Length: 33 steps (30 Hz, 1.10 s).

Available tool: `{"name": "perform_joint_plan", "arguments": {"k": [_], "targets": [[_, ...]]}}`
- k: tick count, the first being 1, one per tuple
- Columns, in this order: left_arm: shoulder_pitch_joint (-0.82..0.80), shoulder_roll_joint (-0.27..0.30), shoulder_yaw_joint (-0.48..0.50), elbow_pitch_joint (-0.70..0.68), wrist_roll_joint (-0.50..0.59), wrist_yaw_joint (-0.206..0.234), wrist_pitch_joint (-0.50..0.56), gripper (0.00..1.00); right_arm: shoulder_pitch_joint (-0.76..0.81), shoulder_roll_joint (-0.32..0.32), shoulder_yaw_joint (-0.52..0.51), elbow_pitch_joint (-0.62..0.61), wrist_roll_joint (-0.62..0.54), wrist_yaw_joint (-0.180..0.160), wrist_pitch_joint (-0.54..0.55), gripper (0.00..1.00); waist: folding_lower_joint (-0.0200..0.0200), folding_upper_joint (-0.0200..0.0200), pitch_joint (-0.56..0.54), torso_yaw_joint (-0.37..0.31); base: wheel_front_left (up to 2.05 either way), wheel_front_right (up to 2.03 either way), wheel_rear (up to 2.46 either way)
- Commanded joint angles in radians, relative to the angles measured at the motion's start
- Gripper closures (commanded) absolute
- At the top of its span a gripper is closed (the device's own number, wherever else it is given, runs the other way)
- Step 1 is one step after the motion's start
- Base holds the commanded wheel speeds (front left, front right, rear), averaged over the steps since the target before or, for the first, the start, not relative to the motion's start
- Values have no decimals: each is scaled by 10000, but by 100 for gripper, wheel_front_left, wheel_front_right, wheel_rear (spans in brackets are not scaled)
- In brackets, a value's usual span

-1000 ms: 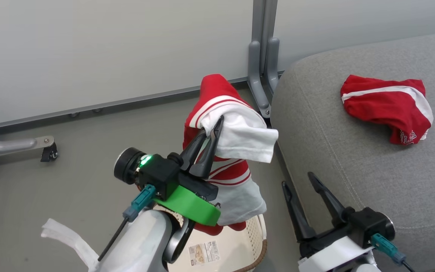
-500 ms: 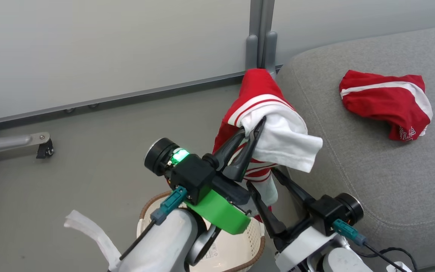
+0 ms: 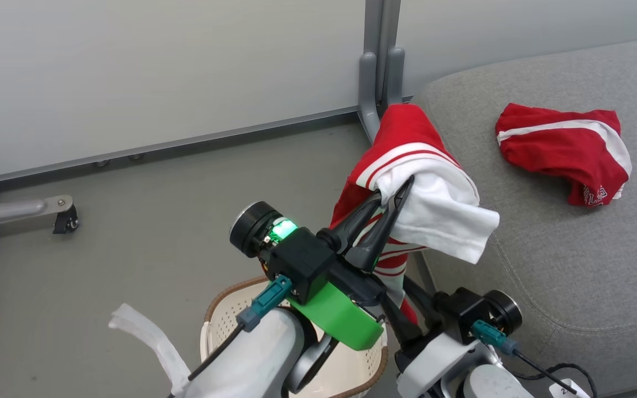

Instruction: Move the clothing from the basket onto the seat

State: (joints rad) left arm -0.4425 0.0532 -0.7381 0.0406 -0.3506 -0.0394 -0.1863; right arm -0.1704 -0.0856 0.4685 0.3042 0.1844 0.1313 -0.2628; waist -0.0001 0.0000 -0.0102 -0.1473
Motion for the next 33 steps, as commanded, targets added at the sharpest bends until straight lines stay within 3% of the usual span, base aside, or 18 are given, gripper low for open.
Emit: {"name": "perform_joint_plan", "arguments": {"k": [1,17,18,19,33], "targets": [[-142,42,64,77,-25,57,-61,100,-135,-94,66,21,60,-13,-31,100,1,0,2,-6,0,0,0],[-114,176,328,1112,-169,262,-384,100,223,-128,-177,-396,394,-10,-31,100,1,0,-28,-139,0,0,0],[-108,189,341,1179,-119,341,-369,56,227,-132,-178,-410,410,-10,-31,100,1,0,-25,-145,0,0,0],[-136,217,336,1204,-27,394,-391,0,222,-128,-193,-418,424,-10,-31,100,1,0,-20,-151,0,0,0],[-201,385,259,1536,219,611,-557,0,277,-86,-354,-634,434,-10,-31,100,1,0,64,-148,0,0,0]]}}
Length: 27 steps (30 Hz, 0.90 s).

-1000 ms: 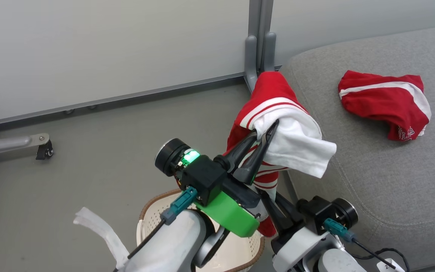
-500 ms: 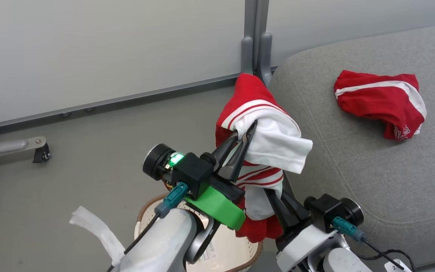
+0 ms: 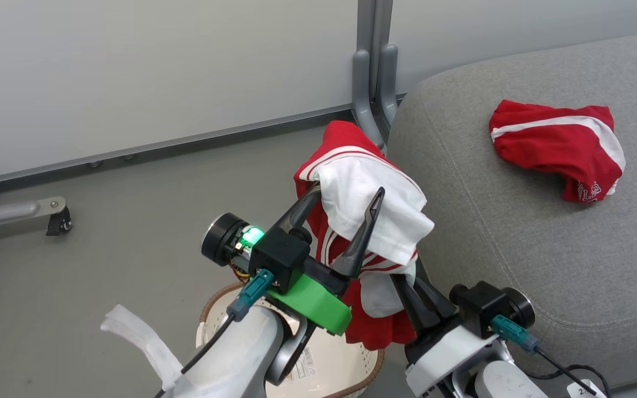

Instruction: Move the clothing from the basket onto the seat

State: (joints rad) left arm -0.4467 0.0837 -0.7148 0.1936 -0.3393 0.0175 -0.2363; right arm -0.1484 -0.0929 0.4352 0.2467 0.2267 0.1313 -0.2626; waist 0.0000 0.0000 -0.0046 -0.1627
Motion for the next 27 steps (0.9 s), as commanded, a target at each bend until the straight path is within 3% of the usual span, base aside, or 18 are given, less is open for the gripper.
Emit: {"name": "perform_joint_plan", "arguments": {"k": [1,15,27], "targets": [[-165,87,37,23,84,54,-53,0,50,-25,-25,-69,7,-10,-33,100,0,0,18,11,0,0,0],[63,266,146,263,-194,108,-95,0,128,-42,-619,-287,-53,-10,-33,100,0,0,243,-46,0,0,0],[635,944,349,339,-147,407,-159,0,124,19,-1853,-1614,-112,-10,-33,100,0,0,784,-851,0,0,0]]}}
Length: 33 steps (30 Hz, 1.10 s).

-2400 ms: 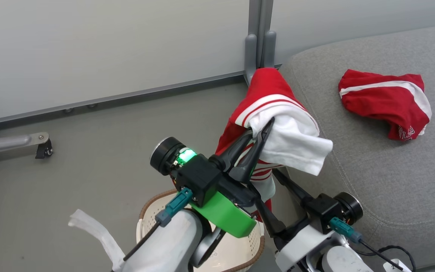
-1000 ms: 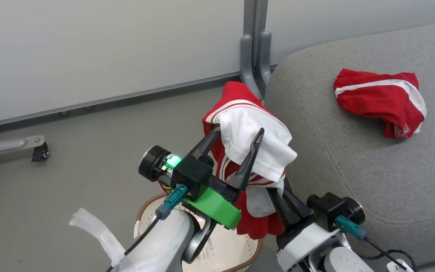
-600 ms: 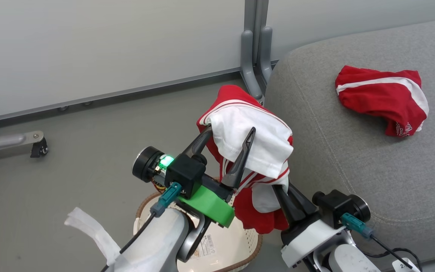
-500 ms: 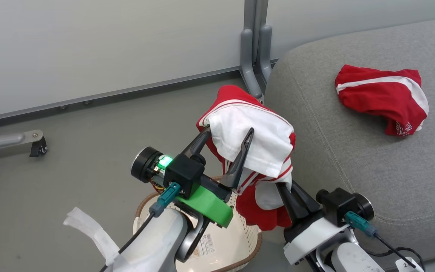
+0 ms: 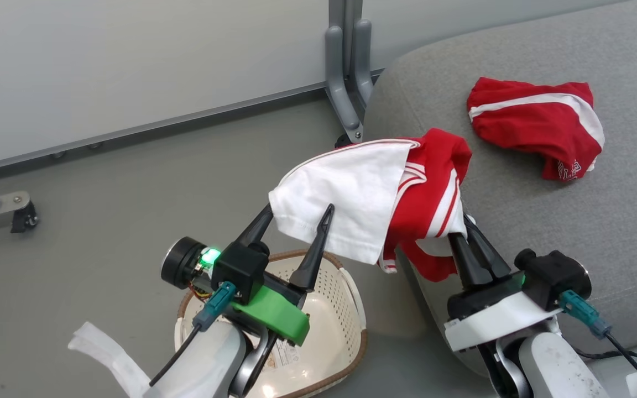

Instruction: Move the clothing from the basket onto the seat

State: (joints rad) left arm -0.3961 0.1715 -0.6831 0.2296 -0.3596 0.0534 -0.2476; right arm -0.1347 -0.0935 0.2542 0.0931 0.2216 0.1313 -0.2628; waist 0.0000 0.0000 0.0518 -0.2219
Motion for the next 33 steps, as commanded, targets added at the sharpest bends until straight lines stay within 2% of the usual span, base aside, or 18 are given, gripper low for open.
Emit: {"name": "perform_joint_plan", "arguments": {"k": [1,12,24,33], "targets": [[194,153,70,-49,73,95,-62,0,-15,36,-127,-233,-84,-10,-31,100,0,0,286,-376,0,0,0],[817,786,515,-680,319,547,-165,0,130,154,-914,-1690,-223,-10,-31,100,0,0,926,-1827,0,0,0],[1469,1153,621,-1302,514,600,-175,0,683,256,-1536,-2595,-325,-9,-31,100,0,0,1356,-3191,0,0,0],[1002,1226,368,-1212,669,306,-106,0,863,385,-2072,-3122,266,-9,-31,100,0,0,1893,-3333,0,0,0]]}}
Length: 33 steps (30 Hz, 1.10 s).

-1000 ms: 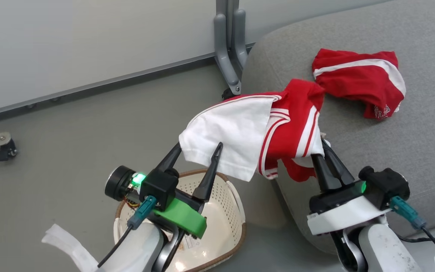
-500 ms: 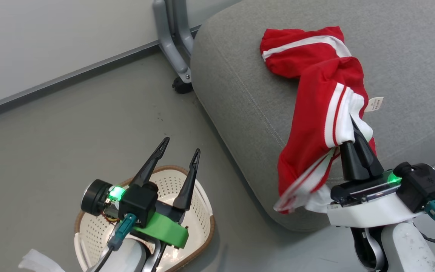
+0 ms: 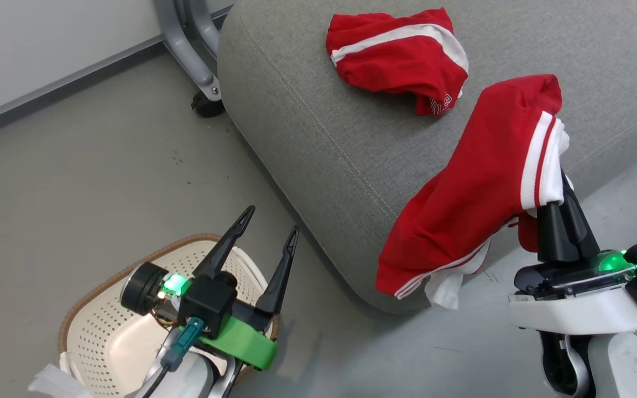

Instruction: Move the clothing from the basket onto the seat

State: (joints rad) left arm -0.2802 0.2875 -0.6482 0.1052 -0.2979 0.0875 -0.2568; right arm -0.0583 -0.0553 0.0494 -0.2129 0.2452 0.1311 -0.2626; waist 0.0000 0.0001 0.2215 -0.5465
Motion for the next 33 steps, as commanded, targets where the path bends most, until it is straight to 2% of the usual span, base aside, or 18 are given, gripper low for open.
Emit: {"name": "perform_joint_plan", "arguments": {"k": [1,6,10,14,19,24,29,33], "targets": [[-207,82,-5,37,74,-51,22,0,39,16,-19,-86,125,-7,-33,100,0,-1,279,-90,0,0,0],[-392,199,-100,-99,188,-35,236,0,-863,37,127,-77,765,-7,-33,100,0,-1,882,-59,0,0,0],[-694,373,-193,-373,340,-176,620,0,-2311,-57,-268,124,1207,-7,-33,100,0,-1,1809,333,0,0,0],[-1055,440,-192,-716,401,-230,873,0,-4332,-877,-648,696,1509,-5,-33,100,0,-1,2845,907,0,0,0],[-1721,546,-223,-965,614,-344,1058,0,-6901,-2712,-1082,1762,1894,-5,-33,100,0,-1,4048,1775,0,0,0],[-2156,631,-116,-1246,680,-379,966,0,-9095,-3872,-1831,3365,2340,-5,-32,100,0,-1,4761,2368,0,0,0],[-2307,612,-78,-1337,679,-329,914,0,-9987,-4541,-1831,5204,2107,-5,-32,100,0,-1,5186,2773,0,0,0],[-2392,556,-78,-1276,813,-158,858,0,-9646,-4507,-1643,6325,1890,-5,-32,100,0,-1,5398,2971,0,0,0]]}}
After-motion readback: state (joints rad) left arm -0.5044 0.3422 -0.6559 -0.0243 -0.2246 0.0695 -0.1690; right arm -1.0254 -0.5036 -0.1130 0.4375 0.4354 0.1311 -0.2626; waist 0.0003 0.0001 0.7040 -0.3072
